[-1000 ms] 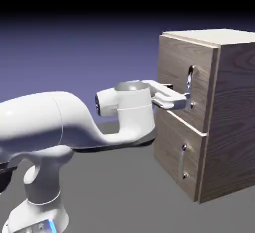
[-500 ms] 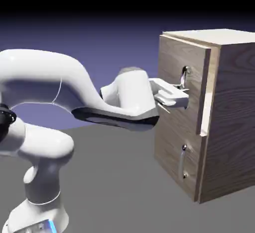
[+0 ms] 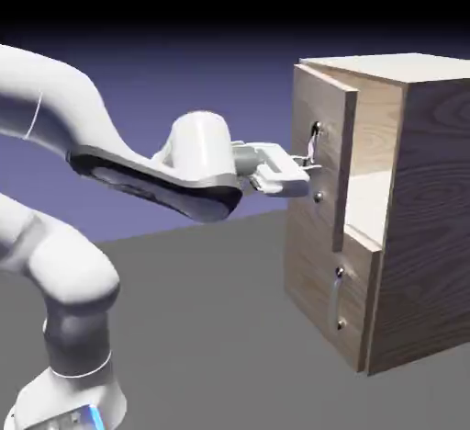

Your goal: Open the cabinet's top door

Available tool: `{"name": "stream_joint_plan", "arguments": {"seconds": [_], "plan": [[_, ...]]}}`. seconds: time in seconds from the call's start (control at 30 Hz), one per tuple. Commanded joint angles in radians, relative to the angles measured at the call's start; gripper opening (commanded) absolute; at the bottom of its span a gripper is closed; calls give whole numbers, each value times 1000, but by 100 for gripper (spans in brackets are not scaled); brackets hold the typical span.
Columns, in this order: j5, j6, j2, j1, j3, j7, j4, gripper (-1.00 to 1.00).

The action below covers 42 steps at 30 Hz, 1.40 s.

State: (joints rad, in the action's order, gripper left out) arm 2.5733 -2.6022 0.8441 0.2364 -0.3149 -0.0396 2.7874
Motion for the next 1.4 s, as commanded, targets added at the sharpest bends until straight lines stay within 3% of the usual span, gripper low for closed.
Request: {"name": "stream_joint_plan", "arguments": {"seconds": [0.0,0.47,0.8,1.1,1.37], "plan": [[-44,9,15,-17,27,22,17,-100],[-653,190,214,-106,375,303,179,-100],[-1088,444,256,-33,644,436,196,-100],[-1463,791,117,-20,957,453,55,-100],[-1686,1118,-90,-186,1247,407,-201,-100]]}}
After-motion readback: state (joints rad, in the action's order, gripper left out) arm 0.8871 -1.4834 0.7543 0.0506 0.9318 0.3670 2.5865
